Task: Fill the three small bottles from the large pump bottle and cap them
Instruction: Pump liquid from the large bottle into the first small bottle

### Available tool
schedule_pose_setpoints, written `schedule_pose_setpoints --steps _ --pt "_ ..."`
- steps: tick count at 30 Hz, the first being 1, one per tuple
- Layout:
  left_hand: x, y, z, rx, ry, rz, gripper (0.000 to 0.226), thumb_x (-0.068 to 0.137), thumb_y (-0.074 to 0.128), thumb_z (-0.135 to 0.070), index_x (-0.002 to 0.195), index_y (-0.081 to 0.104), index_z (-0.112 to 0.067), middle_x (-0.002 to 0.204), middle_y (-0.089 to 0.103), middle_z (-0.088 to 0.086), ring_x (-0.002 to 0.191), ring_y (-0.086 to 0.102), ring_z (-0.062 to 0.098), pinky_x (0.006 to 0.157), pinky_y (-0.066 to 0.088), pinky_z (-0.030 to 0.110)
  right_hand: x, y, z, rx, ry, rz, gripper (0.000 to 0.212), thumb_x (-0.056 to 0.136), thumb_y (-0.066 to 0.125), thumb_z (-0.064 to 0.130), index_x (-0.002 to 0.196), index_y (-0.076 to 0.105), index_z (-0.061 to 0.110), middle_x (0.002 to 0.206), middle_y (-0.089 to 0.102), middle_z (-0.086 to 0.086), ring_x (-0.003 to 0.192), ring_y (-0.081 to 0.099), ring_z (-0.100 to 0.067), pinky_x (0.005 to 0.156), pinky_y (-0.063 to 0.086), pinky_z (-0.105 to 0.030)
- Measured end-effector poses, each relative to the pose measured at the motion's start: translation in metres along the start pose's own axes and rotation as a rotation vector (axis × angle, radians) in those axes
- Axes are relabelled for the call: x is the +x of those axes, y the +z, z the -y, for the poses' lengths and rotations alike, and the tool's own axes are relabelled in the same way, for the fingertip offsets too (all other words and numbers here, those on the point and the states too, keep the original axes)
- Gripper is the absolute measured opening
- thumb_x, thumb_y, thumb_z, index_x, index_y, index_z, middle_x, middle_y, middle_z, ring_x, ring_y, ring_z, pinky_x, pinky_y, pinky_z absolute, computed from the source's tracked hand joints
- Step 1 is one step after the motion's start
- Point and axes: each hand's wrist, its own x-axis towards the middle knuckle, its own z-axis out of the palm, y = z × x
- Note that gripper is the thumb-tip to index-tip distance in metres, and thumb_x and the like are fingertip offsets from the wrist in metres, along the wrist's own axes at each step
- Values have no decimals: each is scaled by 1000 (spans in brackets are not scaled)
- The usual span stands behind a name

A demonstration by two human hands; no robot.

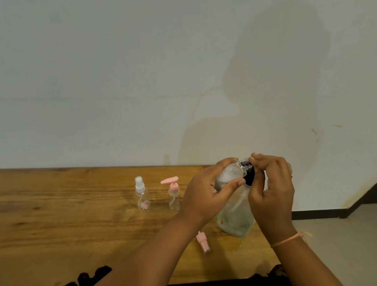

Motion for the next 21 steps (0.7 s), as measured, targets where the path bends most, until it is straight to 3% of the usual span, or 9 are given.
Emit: schedule_pose_setpoints --steps 4,9,14,21 --pt "-1 3 6 -25 -22 17 49 79 59 -57 124 54 -40 116 64 -11 103 60 1 85 54 28 -5 2 -9 -4 -21 31 20 85 45 0 95 63 -1 96 61 -13 99 45 -7 90 34 -7" --pt "-2 5 6 -24 -30 13 51 77 57 -59 124 53 -40 111 61 -19 102 59 0 84 54 29 -6 3 -8 6 -18 29 20 84 44 -1 93 62 -1 95 60 -11 99 45 -5 90 35 -8" --pt "2 2 2 -19 3 10 49 78 59 -58 123 56 -39 113 65 -13 101 61 0 84 55 29 1 -2 -2 9 0 -8 20 80 51 -11 92 63 -1 94 61 -12 94 54 -18 88 35 -7" --pt "0 2 7 -12 -28 34 49 77 57 -59 123 50 -45 115 63 -14 104 59 0 86 54 29 -4 3 -12 26 -27 34 20 81 50 -10 94 63 -1 96 60 -13 98 49 -10 90 36 -9"
